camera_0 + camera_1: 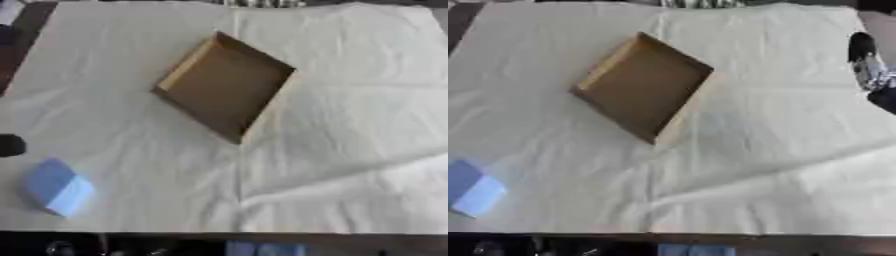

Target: Pick up objects on the table and place them in the box.

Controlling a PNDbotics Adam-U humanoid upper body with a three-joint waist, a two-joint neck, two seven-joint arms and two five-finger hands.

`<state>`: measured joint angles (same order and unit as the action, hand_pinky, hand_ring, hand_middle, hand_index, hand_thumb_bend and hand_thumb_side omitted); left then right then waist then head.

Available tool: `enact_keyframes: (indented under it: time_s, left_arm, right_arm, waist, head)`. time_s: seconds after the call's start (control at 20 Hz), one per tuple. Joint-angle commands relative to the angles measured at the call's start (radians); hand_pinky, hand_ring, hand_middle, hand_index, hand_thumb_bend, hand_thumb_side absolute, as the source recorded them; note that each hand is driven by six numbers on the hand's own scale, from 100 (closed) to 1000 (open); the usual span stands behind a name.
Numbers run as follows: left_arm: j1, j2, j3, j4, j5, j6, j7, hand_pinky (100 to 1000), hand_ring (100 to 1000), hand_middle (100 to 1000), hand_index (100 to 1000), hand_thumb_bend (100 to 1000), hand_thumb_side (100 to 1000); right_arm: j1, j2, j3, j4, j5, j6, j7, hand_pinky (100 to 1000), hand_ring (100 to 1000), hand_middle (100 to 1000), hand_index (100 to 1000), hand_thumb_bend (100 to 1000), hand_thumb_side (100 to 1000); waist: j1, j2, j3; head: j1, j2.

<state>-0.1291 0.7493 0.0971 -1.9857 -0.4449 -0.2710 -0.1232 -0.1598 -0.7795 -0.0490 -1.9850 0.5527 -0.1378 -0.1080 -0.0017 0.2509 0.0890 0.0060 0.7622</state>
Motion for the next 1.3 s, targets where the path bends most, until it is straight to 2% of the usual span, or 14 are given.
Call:
enact_keyframes:
  time_s: [0.05,0.35,0.5,0.65,1.2,1.3]
  left_arm:
    - [0.002,0.067,-0.013,-0.014,-0.021,-0.01,-0.03,827,823,804,923,930,914]
    - [0.032,0.17,-0.071,-0.014,-0.096,-0.037,-0.116,849,840,812,919,944,837]
    - [0.049,0.215,-0.091,-0.014,-0.102,-0.06,-0.162,855,846,819,916,1000,804]
    - [0.059,0.253,-0.106,-0.014,-0.098,-0.081,-0.211,858,847,817,907,1000,788]
    - [0.055,0.277,-0.099,-0.014,-0.041,-0.124,-0.385,853,842,806,904,1000,631]
    - [0.053,0.275,-0.099,-0.014,-0.024,-0.127,-0.407,852,840,806,908,907,513]
  right_arm:
    - [-0.01,-0.02,-0.013,-0.015,0.009,0.003,-0.004,817,862,904,860,104,1000]
    - [-0.006,-0.026,-0.012,-0.015,0.012,0.004,-0.005,817,862,904,861,100,1000]
    - [-0.003,-0.03,-0.012,-0.015,0.013,0.005,-0.006,817,862,904,861,100,1000]
    - [-0.001,-0.033,-0.012,-0.015,0.013,0.006,-0.006,817,862,904,862,100,1000]
    - [0.001,-0.036,-0.009,-0.015,0.014,0.011,-0.004,817,861,905,862,100,1000]
    - [-0.001,-0.035,-0.008,-0.015,0.013,0.011,-0.004,816,861,905,862,100,1000]
  waist:
    - [0.0,-0.014,0.001]
    - [-0.001,-0.019,0.006]
    - [0.001,-0.023,0.011]
    - [0.003,-0.027,0.017]
    - [0.002,-0.034,0.029]
    - [0.001,-0.035,0.03]
  head:
    - [0.005,0.006]
    - [-0.009,0.008]
    - [-0.02,0.008]
    - [-0.029,0.008]
    - [-0.045,0.008]
    - [-0.041,0.008]
